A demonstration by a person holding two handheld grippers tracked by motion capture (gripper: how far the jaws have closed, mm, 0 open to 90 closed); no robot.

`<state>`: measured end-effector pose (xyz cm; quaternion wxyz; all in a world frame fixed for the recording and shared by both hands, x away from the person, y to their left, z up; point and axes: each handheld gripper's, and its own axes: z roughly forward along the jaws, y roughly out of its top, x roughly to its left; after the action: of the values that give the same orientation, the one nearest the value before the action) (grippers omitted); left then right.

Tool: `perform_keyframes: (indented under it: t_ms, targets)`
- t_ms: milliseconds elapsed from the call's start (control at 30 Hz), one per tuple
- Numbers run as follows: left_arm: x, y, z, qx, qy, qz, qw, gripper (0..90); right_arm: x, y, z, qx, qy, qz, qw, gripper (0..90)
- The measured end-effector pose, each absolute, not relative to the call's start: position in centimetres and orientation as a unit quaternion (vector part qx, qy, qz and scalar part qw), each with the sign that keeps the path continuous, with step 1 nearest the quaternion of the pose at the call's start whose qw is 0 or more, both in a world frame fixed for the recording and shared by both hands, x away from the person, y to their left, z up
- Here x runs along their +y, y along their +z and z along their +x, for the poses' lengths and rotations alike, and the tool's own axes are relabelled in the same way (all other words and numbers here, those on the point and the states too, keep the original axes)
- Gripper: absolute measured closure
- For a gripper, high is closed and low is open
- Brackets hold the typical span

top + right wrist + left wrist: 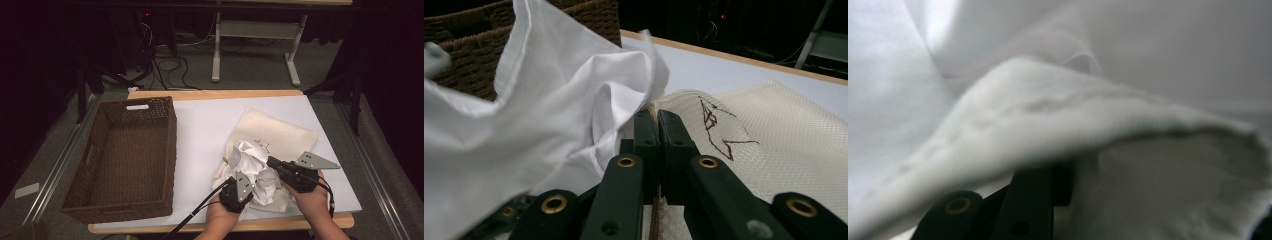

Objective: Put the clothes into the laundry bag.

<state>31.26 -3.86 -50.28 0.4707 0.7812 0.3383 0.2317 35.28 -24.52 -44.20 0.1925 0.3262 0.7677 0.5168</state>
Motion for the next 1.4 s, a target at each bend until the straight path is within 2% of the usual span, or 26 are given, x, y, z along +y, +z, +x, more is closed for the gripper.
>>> perform_keyframes:
  t_ms: [167,300,467,500,600,633,700,800,900,1133,1333,1367,1400]
  targets:
    - [-4.8,-51.0,32.0,0.347,0.218,0.797,0.443,77.8,-24.5,-43.8,35.0,0.765,0.524,0.322,0.191,88.4]
    - [-4.9,-51.0,32.3,0.352,0.21,0.796,0.445,75.3,-24.5,-43.8,34.9,0.765,0.525,0.318,0.194,88.4]
    - [-4.4,-50.9,31.9,0.347,0.202,0.79,0.465,58.2,-24.8,-44.0,35.1,0.763,0.526,0.323,0.193,88.3]
    - [-4.3,-50.8,31.8,0.347,0.203,0.788,0.467,58.2,-24.9,-44.1,35.1,0.763,0.526,0.323,0.193,88.2]
    - [-3.9,-50.4,31.5,0.344,0.201,0.785,0.474,44.0,-24.9,-44.1,35.1,0.763,0.526,0.322,0.193,88.2]
    - [-3.8,-50.3,31.3,0.342,0.202,0.787,0.473,44.0,-24.9,-44.1,35.1,0.764,0.525,0.322,0.194,88.2]
    - [-3.4,-49.7,30.8,0.337,0.197,0.788,0.476,32.9,-24.9,-44.2,35.0,0.763,0.524,0.325,0.191,88.2]
    - [-3.1,-49.5,30.4,0.336,0.186,0.789,0.479,21.9,-24.9,-44.2,35.0,0.763,0.524,0.325,0.192,88.1]
    - [-2.5,-49.2,29.5,0.336,0.19,0.779,0.495,15.8,-24.8,-44.3,34.9,0.764,0.523,0.326,0.192,88.1]
    - [-2.2,-49.4,28.6,0.334,0.2,0.759,0.522,16.3,-24.8,-44.3,34.9,0.765,0.522,0.324,0.193,88.1]
    - [-2.2,-48.8,28.0,0.324,0.214,0.74,0.549,24.0,-24.9,-44.3,34.9,0.765,0.523,0.322,0.192,88.1]
    - [-2.2,-48.7,27.8,0.318,0.217,0.738,0.554,30.0,-24.9,-44.3,34.9,0.765,0.523,0.322,0.192,88.1]
    - [-2.4,-48.7,27.9,0.32,0.22,0.739,0.55,44.8,-24.9,-44.3,34.9,0.765,0.523,0.323,0.192,88.1]
